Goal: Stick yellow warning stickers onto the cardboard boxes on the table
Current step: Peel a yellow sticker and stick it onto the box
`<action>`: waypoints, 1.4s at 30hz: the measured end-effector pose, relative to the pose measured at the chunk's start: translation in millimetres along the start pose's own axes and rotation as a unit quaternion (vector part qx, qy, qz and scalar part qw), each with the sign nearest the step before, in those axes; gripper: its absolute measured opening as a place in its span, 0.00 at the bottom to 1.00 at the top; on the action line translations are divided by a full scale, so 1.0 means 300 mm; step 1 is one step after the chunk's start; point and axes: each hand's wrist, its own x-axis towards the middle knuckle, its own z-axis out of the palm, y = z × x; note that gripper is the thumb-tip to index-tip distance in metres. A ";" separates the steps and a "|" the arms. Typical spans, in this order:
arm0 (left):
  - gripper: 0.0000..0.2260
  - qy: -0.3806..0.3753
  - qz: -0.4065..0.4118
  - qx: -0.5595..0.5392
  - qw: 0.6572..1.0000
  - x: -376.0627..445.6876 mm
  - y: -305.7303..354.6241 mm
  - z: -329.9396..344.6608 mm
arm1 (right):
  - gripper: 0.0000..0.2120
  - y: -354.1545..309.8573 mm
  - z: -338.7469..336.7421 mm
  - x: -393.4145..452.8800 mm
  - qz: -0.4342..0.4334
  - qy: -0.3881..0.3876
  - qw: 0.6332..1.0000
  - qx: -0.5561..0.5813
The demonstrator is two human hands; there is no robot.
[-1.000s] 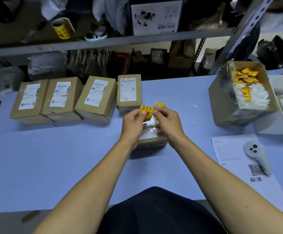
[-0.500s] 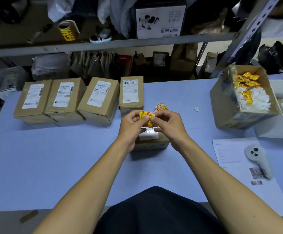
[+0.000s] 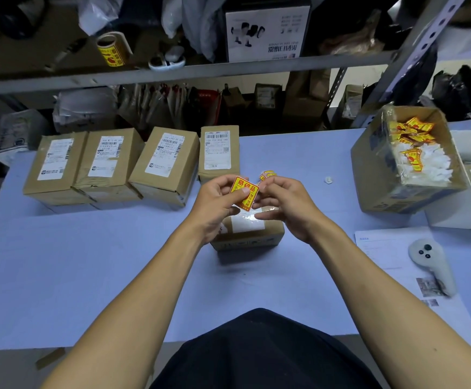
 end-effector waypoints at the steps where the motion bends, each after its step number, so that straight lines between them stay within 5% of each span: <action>1: 0.08 0.001 -0.002 -0.004 1.000 0.002 0.000 0.000 | 0.10 0.001 0.000 0.000 -0.002 -0.003 1.000 0.000; 5: 0.15 0.036 0.005 -0.006 0.999 0.007 -0.009 0.008 | 0.09 0.013 0.007 -0.004 -0.015 -0.007 1.000 0.001; 9: 0.10 0.126 0.113 0.164 0.972 -0.006 -0.029 0.029 | 0.08 0.036 0.023 -0.002 -0.047 0.015 0.998 -0.026; 12: 0.02 0.096 0.134 0.144 0.976 -0.022 -0.027 0.047 | 0.07 0.047 0.030 -0.002 -0.076 0.027 0.995 -0.052; 21: 0.01 0.071 0.111 0.077 0.988 -0.036 -0.031 0.044 | 0.07 0.060 0.038 -0.014 -0.146 0.037 0.977 -0.148; 42: 0.05 0.086 0.207 0.223 0.949 -0.047 -0.037 0.054 | 0.08 0.043 0.048 -0.022 -0.107 0.079 0.989 -0.069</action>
